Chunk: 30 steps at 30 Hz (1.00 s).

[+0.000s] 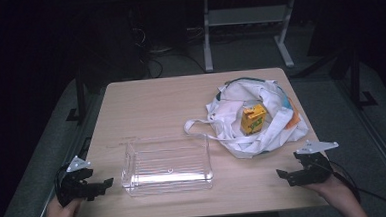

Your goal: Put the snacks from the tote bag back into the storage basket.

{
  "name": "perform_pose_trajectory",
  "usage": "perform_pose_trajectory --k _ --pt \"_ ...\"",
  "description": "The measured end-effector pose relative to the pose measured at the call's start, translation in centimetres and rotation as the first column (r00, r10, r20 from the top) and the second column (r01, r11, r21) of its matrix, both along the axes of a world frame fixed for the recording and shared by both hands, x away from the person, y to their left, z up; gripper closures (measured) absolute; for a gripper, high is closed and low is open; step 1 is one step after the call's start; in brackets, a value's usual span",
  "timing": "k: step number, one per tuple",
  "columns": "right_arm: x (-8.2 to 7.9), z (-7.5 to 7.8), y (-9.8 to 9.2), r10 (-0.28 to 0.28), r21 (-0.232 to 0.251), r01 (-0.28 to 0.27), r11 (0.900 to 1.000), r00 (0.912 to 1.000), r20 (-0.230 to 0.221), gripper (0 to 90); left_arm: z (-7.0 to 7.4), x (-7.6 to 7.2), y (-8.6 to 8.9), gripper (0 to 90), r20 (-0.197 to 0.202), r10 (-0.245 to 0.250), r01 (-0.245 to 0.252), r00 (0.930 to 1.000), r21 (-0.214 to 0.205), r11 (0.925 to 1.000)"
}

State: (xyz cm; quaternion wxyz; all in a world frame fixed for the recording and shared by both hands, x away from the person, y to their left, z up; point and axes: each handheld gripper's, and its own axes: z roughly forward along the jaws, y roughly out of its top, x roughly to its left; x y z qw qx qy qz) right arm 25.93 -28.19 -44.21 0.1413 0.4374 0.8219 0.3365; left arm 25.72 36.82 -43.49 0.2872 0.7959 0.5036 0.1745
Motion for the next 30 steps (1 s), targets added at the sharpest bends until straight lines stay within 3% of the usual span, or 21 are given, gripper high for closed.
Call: perform_pose_trajectory --k 8,19,20,22,28,30 --pt "-0.2 1.0 0.4 0.001 0.000 -0.001 1.0000 0.9999 -0.013 16.0 0.1 0.0 -0.1 13.8 0.002 -0.003 0.003 1.0000 0.002 1.0000" --pt "0.3 2.8 0.6 0.046 -0.002 -0.047 0.9989 0.9981 -0.040 39.6 0.7 -0.3 -0.4 13.8 0.015 -0.006 0.006 0.9999 0.003 1.0000" --pt "0.3 3.0 0.8 0.057 0.006 -0.057 0.9984 0.9971 -0.050 48.6 0.7 -0.3 -0.3 13.8 0.021 0.005 -0.005 0.9998 -0.008 1.0000" --pt "0.3 3.3 1.0 0.058 0.004 -0.057 0.9983 0.9966 -0.058 57.9 0.8 -0.3 -0.3 13.8 0.025 0.007 -0.007 0.9997 -0.010 0.9999" --pt "0.7 4.7 1.3 0.060 -0.011 -0.061 0.9981 0.9966 -0.056 84.8 0.7 -0.6 -0.1 13.8 0.029 0.024 -0.023 0.9993 -0.018 0.9996" --pt "0.9 5.1 1.3 0.061 -0.013 -0.062 0.9980 0.9968 -0.051 89.7 0.8 -0.6 -0.1 13.8 0.031 0.026 -0.025 0.9992 -0.015 0.9996"
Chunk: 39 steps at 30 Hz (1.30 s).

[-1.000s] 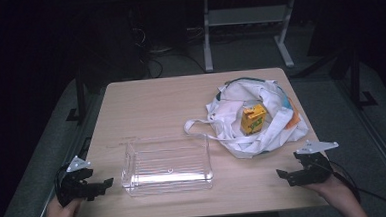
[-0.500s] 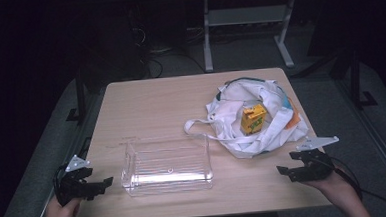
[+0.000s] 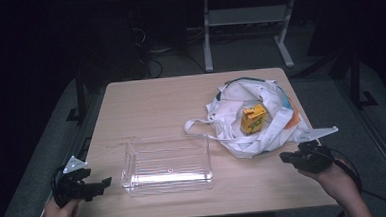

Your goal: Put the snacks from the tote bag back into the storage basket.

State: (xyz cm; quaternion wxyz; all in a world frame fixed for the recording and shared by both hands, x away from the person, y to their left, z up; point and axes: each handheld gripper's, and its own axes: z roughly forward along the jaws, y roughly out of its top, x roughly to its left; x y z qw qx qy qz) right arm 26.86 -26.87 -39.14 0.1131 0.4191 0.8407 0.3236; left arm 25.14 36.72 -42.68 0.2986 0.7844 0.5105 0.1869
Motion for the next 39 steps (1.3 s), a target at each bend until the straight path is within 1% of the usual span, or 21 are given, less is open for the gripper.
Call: perform_pose_trajectory --k 5,8,11,13,15,19,22,25,27,30,35,39 --pt "0.6 0.7 0.1 0.014 0.005 -0.014 0.9999 0.9998 0.014 89.9 0.3 -0.1 -0.1 13.8 0.013 0.002 -0.002 0.9999 -0.005 1.0000" --pt "1.0 1.0 0.0 0.015 0.012 -0.015 0.9998 0.9998 0.014 89.9 0.2 0.0 0.0 13.8 0.004 0.006 -0.006 1.0000 0.002 1.0000" --pt "1.5 1.3 0.0 0.027 0.013 -0.028 0.9995 0.9994 0.023 89.9 0.3 0.0 -0.1 13.8 0.012 0.008 -0.008 0.9999 -0.010 0.9999" --pt "1.9 1.5 0.0 0.029 0.021 -0.029 0.9993 0.9994 0.020 89.9 0.3 0.0 0.0 13.8 0.013 0.009 -0.009 0.9999 -0.003 1.0000" --pt "2.2 1.7 0.1 0.026 0.026 -0.026 0.9993 0.9995 0.016 89.9 0.3 0.0 0.1 13.8 0.011 0.014 -0.014 0.9998 -0.010 0.9998" --pt "2.8 2.2 0.4 0.036 0.031 -0.036 0.9988 0.9991 0.025 89.9 0.3 -0.1 0.3 13.8 0.019 0.007 -0.007 0.9998 -0.009 0.9999" --pt "3.2 2.6 0.7 0.043 0.032 -0.044 0.9985 0.9987 0.029 89.9 0.2 -0.1 0.4 13.8 0.014 0.013 -0.013 0.9998 -0.015 0.9998" --pt "3.6 2.7 1.0 0.059 0.024 -0.060 0.9979 0.9975 0.037 89.9 0.2 -0.1 0.4 13.8 0.016 0.007 -0.007 0.9998 -0.011 0.9999" --pt "3.9 2.7 1.2 0.059 0.021 -0.060 0.9980 0.9977 0.033 89.9 0.1 0.0 0.5 13.8 0.015 0.005 -0.005 0.9999 -0.011 0.9999" --pt "4.4 2.8 1.4 0.060 0.033 -0.061 0.9976 0.9978 0.029 89.9 0.1 0.0 0.5 13.8 0.010 0.009 -0.009 0.9999 -0.015 0.9999" --pt "5.2 3.0 2.0 0.071 0.030 -0.072 0.9970 0.9969 0.035 89.9 0.0 0.1 0.5 13.8 0.006 0.005 -0.005 1.0000 -0.007 1.0000" --pt "5.7 3.1 2.7 0.085 0.024 -0.086 0.9960 0.9956 0.040 89.9 0.1 -0.1 0.4 13.8 0.008 0.004 -0.004 1.0000 -0.012 0.9999"
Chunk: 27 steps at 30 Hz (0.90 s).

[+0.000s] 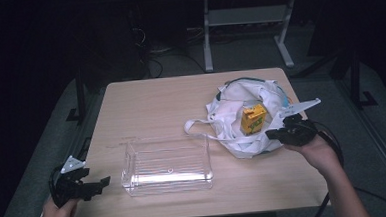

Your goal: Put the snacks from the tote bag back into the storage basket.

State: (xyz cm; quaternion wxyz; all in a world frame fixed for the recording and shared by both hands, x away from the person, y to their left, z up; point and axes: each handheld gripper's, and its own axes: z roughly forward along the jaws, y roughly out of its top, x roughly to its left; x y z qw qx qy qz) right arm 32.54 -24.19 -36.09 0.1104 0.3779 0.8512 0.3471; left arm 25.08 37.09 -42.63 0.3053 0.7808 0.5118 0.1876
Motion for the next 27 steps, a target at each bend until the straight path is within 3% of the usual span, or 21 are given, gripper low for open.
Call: perform_pose_trajectory --k 11,27 --pt "1.9 -0.4 1.7 0.021 -0.009 -0.021 0.9997 0.9998 -0.004 89.9 -0.1 0.0 0.1 13.8 -0.006 0.004 -0.004 1.0000 -0.001 1.0000" --pt "5.3 -1.8 3.0 -0.008 -0.047 0.007 0.9989 0.9994 -0.035 89.9 -0.1 -0.2 0.1 13.8 -0.003 0.003 -0.003 1.0000 -0.013 0.9999"
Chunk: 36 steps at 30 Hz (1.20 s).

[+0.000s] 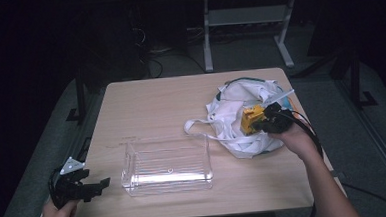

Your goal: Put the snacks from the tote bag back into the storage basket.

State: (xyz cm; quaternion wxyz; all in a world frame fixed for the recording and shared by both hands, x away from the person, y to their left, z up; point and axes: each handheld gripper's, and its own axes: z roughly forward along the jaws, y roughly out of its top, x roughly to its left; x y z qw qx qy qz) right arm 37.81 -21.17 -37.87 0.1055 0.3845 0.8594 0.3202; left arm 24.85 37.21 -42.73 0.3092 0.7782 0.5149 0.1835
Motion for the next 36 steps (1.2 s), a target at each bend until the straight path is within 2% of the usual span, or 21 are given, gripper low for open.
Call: perform_pose_trajectory --k 8,21,36 --pt "0.6 -0.4 0.4 -0.007 -0.009 0.007 0.9999 1.0000 -0.004 89.9 0.0 0.2 -0.1 13.8 -0.001 -0.005 0.005 1.0000 -0.003 1.0000" --pt "1.4 -0.9 0.3 -0.025 0.003 0.025 0.9997 0.9995 -0.019 89.9 -0.1 0.2 -0.1 13.8 -0.004 -0.010 0.010 0.9999 -0.002 1.0000" --pt "1.8 -0.9 1.2 -0.027 0.005 0.027 0.9996 0.9996 -0.008 90.0 -0.1 0.2 -0.2 13.8 -0.004 -0.013 0.013 0.9999 -0.002 0.9999"
